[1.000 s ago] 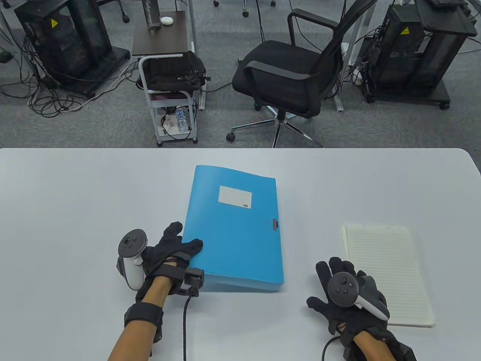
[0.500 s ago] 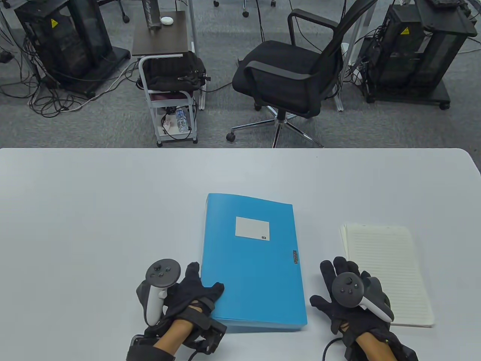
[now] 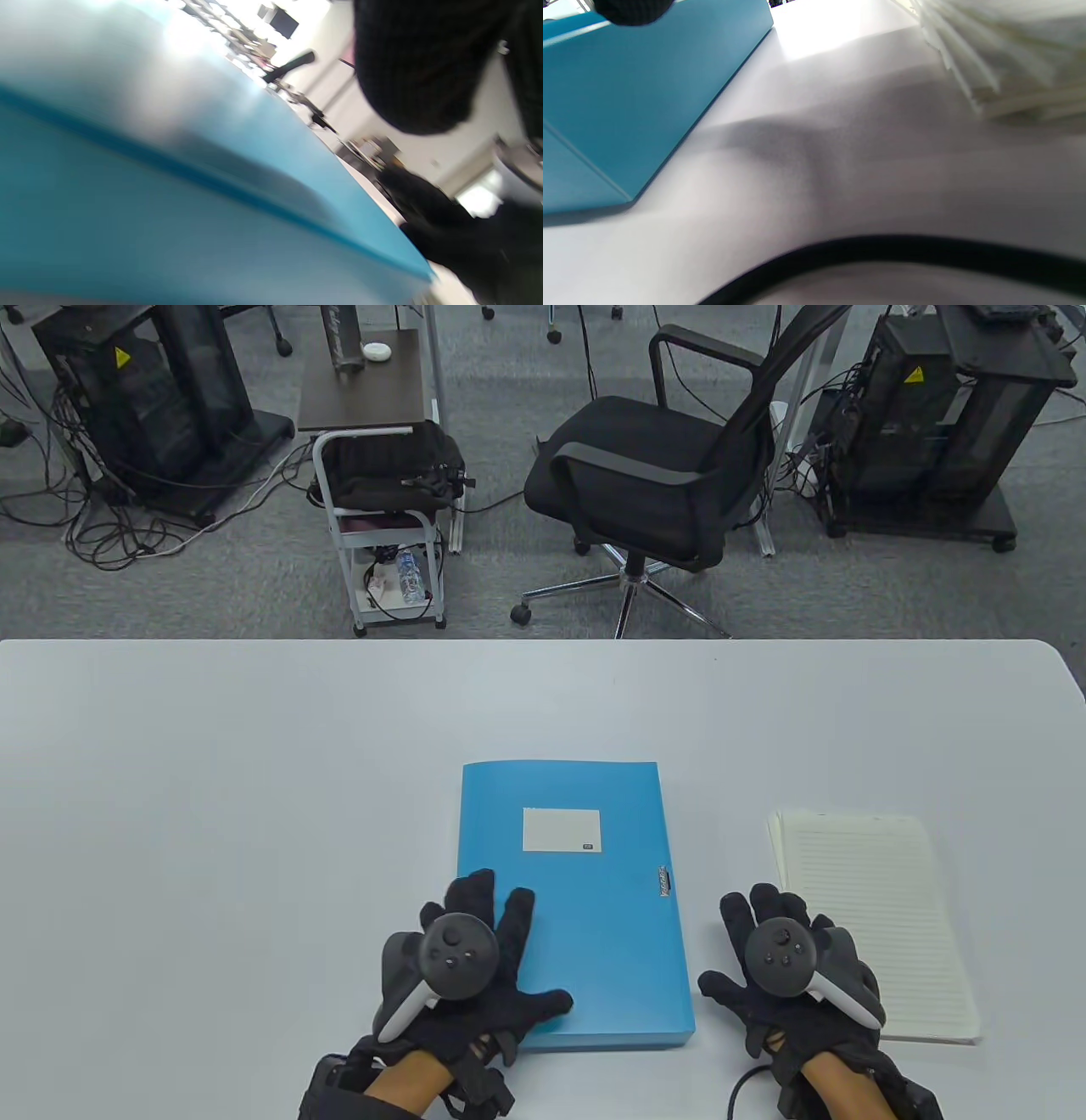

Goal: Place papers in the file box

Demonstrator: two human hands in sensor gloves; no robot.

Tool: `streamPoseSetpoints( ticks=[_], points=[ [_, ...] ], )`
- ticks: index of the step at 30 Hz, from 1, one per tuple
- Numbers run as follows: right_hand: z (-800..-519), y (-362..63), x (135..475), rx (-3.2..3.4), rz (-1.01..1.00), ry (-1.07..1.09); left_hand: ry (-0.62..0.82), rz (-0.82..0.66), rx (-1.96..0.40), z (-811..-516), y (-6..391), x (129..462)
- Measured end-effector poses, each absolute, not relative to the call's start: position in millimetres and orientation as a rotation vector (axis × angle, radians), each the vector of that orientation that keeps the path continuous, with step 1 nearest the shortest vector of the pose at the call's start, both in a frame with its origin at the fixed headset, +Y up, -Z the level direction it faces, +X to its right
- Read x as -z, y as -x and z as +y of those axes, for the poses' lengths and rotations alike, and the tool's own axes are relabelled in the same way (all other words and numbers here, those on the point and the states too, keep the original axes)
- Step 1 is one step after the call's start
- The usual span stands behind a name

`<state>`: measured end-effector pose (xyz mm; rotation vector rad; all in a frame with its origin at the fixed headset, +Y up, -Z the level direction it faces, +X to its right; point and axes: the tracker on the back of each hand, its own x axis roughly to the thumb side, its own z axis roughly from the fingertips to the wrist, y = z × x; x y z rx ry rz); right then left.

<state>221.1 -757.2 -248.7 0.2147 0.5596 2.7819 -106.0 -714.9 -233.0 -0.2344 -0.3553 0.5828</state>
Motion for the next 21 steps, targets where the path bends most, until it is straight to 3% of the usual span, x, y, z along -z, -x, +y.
streamPoseSetpoints(
  ticks=[4,8,11,17,21],
  points=[
    [-758,-220,247,-2.784,0.569,-0.223,0.256,-0.468,-0.385,-735,86,229],
    [-759,-219,247,-2.785,0.565,-0.229,0.287,-0.435,-0.307,-759,87,233],
    [-759,-219,247,-2.785,0.567,-0.236,0.208,-0.454,-0.349,-763,90,230],
    [-754,-213,241,-2.772,0.552,-0.297,0.219,-0.462,-0.482,-762,99,233],
    [-748,-200,231,-2.699,0.615,-0.456,0.201,-0.446,-0.537,-761,101,235]
  ],
)
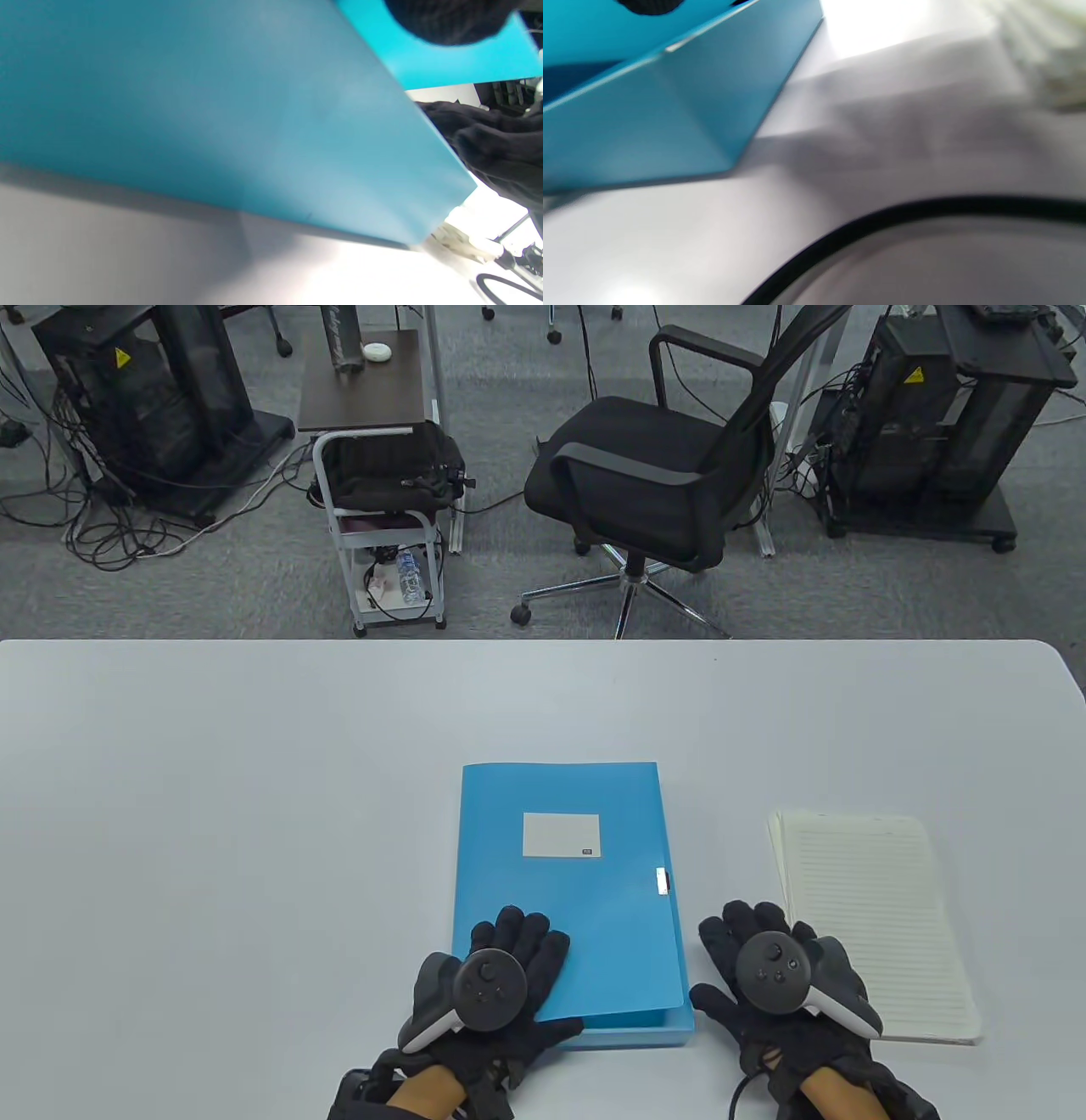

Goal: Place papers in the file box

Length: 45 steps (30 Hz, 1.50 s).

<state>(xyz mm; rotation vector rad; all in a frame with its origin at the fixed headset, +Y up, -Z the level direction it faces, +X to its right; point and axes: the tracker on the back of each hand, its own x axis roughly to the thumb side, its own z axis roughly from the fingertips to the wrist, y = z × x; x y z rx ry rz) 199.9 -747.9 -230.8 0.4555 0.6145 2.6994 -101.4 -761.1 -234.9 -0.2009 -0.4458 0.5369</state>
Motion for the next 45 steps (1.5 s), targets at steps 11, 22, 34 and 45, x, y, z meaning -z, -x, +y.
streamPoseSetpoints(
  ticks=[11,22,34,45],
  points=[
    [-762,-160,217,-2.695,0.800,-0.708,0.181,-0.431,-0.592,-761,103,236],
    [-759,-155,216,-2.787,0.781,-0.659,0.028,-0.448,-0.974,-744,134,224],
    [-760,-156,214,-2.805,0.734,-0.664,-0.292,-0.521,-0.436,-670,91,188],
    [-761,-156,211,-2.805,0.752,-0.659,-0.656,0.059,0.167,-570,155,155]
  ],
)
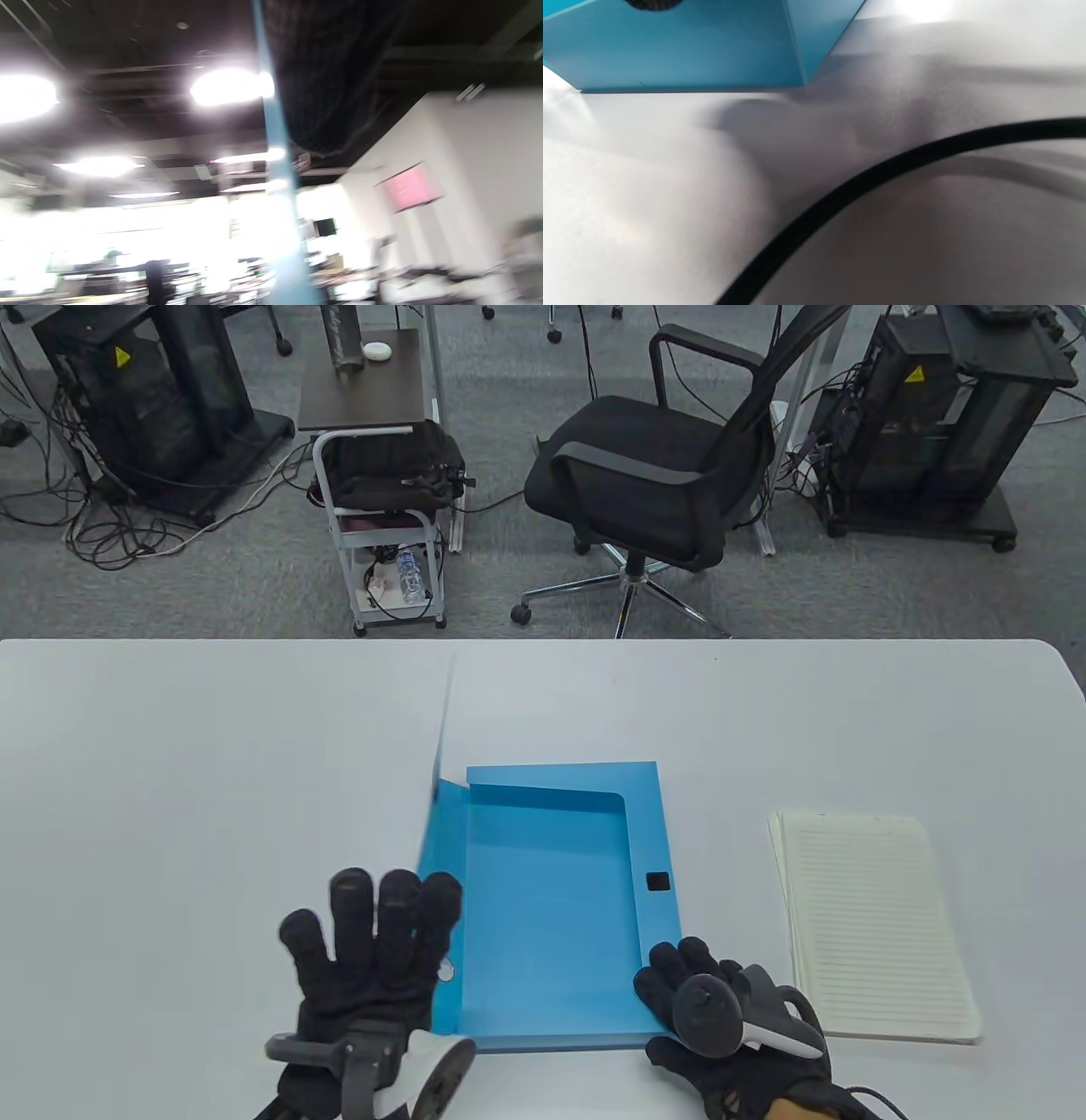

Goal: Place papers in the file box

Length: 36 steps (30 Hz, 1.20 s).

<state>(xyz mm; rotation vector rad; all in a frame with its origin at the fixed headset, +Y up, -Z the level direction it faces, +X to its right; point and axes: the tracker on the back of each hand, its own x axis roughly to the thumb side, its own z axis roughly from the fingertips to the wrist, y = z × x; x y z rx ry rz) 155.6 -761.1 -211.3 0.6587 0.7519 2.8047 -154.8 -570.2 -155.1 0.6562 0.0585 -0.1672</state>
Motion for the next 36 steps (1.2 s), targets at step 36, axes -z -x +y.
streamPoseSetpoints(
  ticks=[36],
  points=[
    [-762,-156,214,-2.767,0.780,-0.670,0.433,0.265,-0.542,-783,251,271]
  ],
)
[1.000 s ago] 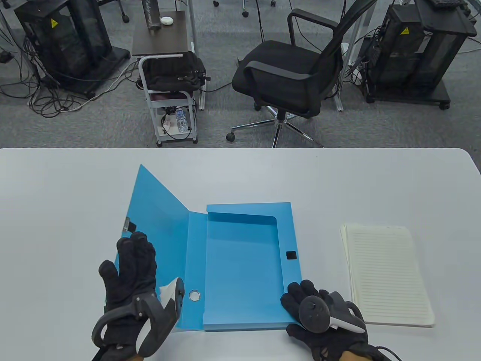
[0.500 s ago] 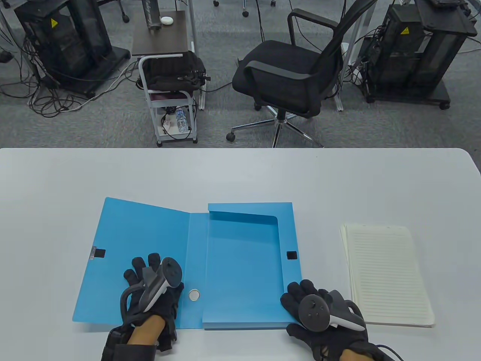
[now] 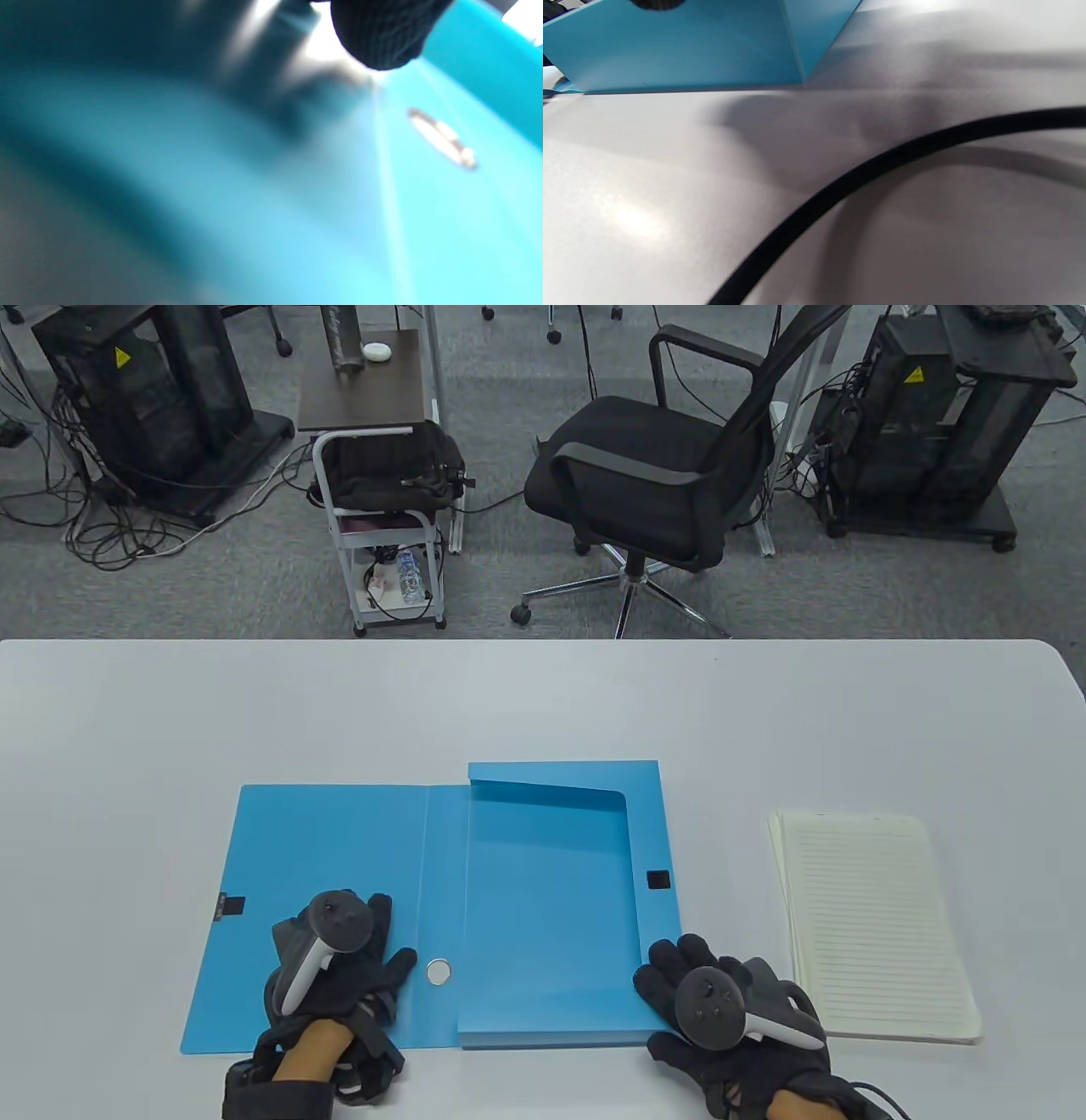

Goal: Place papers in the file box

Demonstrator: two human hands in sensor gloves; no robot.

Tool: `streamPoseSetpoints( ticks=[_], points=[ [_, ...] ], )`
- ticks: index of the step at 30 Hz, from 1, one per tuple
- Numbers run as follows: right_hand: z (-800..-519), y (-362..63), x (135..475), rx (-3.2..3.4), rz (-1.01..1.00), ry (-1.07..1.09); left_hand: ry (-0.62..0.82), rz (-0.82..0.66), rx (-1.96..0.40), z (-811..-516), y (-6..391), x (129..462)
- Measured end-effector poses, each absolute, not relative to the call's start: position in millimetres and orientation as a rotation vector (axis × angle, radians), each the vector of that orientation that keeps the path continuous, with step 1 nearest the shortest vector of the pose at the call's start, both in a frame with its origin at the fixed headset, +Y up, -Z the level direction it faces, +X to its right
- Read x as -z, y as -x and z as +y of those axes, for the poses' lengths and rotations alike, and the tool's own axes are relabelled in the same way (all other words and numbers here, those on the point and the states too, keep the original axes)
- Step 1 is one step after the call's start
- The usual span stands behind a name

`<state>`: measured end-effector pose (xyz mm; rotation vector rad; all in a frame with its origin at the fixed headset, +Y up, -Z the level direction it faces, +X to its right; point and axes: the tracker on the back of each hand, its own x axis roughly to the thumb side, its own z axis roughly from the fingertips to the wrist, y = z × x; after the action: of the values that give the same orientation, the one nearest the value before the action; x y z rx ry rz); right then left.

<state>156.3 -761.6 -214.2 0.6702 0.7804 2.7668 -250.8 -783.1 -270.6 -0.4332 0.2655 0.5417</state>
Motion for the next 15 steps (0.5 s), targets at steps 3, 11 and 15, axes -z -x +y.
streamPoseSetpoints(
  ticks=[3,11,15],
  points=[
    [-761,-157,215,-2.758,0.784,-0.668,0.303,0.237,-0.643,-767,251,268],
    [-761,-156,215,-2.767,0.788,-0.661,-0.067,-0.144,-0.854,-719,227,244],
    [-761,-155,214,-2.777,0.784,-0.653,-0.061,-0.359,-0.953,-715,207,234]
  ],
)
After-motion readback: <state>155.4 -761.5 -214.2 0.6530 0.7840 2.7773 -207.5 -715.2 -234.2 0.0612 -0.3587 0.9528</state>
